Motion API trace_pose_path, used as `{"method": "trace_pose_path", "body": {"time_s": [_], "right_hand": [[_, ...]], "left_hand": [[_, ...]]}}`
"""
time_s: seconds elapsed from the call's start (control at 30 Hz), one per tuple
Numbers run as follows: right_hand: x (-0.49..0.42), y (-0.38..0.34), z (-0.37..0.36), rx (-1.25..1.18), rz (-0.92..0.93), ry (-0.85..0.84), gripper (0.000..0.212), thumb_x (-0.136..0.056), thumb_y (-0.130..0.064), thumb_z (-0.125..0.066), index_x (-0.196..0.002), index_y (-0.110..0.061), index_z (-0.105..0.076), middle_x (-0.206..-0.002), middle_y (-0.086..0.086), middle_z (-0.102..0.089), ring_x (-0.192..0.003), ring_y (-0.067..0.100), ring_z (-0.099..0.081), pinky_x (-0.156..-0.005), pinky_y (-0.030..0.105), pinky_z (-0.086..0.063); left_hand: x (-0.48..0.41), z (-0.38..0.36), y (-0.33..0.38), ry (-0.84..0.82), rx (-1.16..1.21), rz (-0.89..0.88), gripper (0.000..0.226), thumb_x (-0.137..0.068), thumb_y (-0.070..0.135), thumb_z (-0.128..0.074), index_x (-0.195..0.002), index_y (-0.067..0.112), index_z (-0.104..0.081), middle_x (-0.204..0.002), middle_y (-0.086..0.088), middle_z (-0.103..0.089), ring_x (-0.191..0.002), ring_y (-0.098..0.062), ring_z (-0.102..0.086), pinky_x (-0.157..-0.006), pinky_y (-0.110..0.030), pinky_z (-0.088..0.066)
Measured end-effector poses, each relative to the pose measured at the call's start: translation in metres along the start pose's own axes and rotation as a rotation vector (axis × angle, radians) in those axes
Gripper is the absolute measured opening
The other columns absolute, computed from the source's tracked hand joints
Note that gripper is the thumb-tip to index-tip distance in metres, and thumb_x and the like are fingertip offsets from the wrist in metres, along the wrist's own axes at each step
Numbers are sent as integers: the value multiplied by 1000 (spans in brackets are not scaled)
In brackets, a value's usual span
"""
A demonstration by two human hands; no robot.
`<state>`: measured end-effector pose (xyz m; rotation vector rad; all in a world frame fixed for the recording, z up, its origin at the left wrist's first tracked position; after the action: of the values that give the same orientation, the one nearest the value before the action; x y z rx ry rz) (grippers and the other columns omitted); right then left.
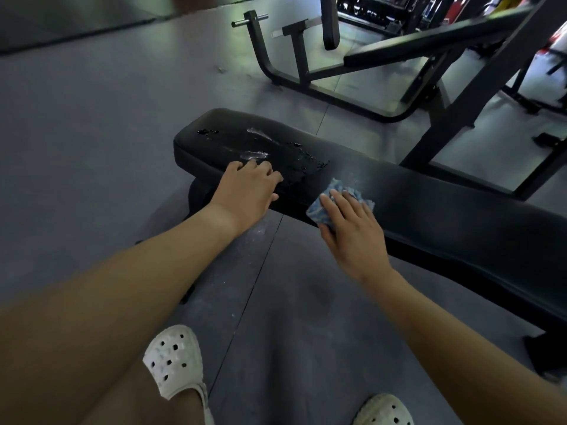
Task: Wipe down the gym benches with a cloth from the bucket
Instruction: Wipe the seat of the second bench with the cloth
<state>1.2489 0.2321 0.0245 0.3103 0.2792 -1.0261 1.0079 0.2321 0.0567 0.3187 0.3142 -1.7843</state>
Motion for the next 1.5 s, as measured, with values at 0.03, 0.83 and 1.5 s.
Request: {"method": "trace_pose_path", "body": {"time_s": [0.03,0.83,1.5], "right_hand": [[-7,-7,0,-26,-24,-17,53,-104,-38,-51,-153,-18,-41,-156,6,-43,-145,28,-38,-119,48,-32],[-84,-16,1,-255,-90,-378,56,-109,-46,-15,-161,-25,-17,-170,1,-9,-156,20,-2,-126,43,-5],[-175,32,-28,-329,-439,-413,49,-106,-22,-28,-154,-22,-38,-168,5,-18,-154,30,-13,-122,55,-8]], "left_hand": [[0,0,0,-1,-4,-2,40,-102,41,-56,-139,25,-57,-131,0,-60,-118,-23,-59,-101,-43,-44],[-27,-3,-13,-100,143,-96,50,-102,58,-39,-130,22,-60,-127,-3,-56,-121,-23,-52,-106,-46,-43],[-79,-31,-12,-84,277,-139,54,-95,57,-41,-130,23,-63,-127,4,-58,-112,-17,-56,-108,-41,-42]]}}
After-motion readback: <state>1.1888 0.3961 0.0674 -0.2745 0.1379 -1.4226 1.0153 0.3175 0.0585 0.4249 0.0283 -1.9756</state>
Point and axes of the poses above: each hand's wrist, its own x-axis away from the middle knuckle, its own z-axis out of the back of the hand, y = z × x, the point moved 2 cm from there along -x, towards the middle knuckle
